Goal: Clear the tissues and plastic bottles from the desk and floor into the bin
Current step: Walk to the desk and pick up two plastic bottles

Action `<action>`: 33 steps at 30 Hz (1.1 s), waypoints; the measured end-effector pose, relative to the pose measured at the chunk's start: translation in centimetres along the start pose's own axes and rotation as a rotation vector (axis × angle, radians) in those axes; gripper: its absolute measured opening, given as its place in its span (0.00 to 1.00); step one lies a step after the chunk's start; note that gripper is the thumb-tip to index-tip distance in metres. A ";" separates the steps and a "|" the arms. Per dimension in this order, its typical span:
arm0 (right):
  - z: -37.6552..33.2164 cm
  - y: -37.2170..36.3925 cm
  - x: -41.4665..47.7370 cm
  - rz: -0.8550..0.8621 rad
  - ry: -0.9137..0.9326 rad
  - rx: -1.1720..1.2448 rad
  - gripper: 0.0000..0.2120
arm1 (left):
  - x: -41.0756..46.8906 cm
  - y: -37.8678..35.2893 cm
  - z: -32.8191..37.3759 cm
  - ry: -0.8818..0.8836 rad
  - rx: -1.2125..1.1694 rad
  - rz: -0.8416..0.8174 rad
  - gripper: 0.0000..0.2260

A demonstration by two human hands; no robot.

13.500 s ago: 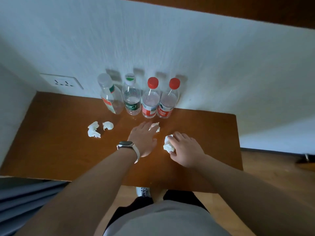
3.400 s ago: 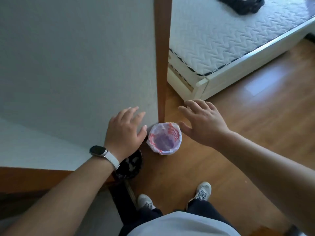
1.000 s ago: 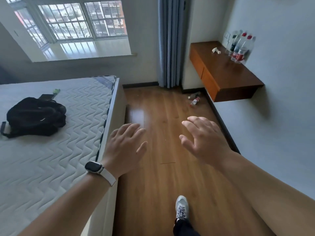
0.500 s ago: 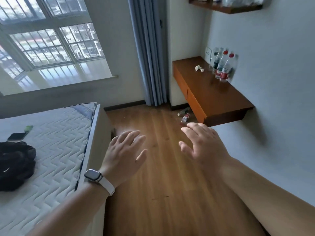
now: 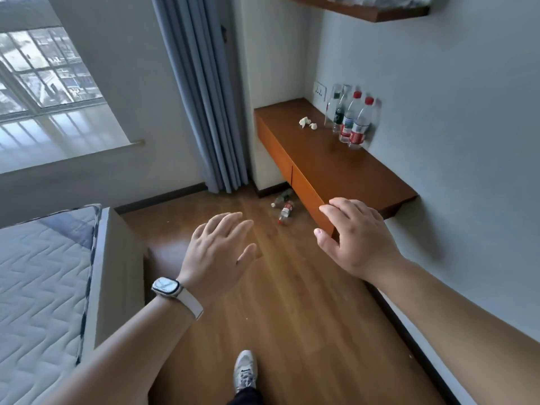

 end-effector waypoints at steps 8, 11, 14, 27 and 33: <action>-2.0 -3.3 13.2 -0.044 -0.074 -0.092 0.24 | 12.6 -2.5 -8.7 -0.092 -0.073 0.010 0.21; -2.6 -3.6 16.8 -0.023 -0.098 -0.114 0.23 | 16.8 -3.4 -11.0 -0.113 -0.091 -0.022 0.20; -2.2 -3.9 18.8 -0.026 -0.127 -0.131 0.23 | 20.0 -4.1 -12.0 -0.141 -0.124 -0.032 0.20; 5.6 -6.5 28.4 -0.022 -0.208 -0.198 0.22 | 32.7 -9.3 -12.8 -0.258 -0.123 -0.034 0.20; 11.8 -10.0 35.4 -0.065 -0.203 -0.122 0.24 | 40.4 -12.3 -11.6 -0.227 -0.093 -0.087 0.19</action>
Point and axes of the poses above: each hand's wrist, its own x-axis towards the middle knuckle, its own y-axis out of the back of the hand, z = x × y, the point moved 8 cm from there along x, towards the middle knuckle, and after that the axes turned 4 degrees about y, right-handed, at the moved point
